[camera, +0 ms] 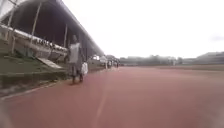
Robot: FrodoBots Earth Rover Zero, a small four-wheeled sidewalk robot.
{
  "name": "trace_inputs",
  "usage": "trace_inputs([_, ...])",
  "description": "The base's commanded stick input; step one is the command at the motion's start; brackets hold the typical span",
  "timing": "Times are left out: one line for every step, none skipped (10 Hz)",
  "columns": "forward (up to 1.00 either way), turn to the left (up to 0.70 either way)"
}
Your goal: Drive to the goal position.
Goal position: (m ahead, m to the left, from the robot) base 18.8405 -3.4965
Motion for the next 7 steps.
trace_inputs([0.7,0.01])
trace_inputs([0.7,0.01])
trace_inputs([0.7,0.01])
trace_inputs([0.7,0.01])
trace_inputs([0.7,0.01])
trace_inputs([0.7,0.01])
trace_inputs([0.7,0.01])
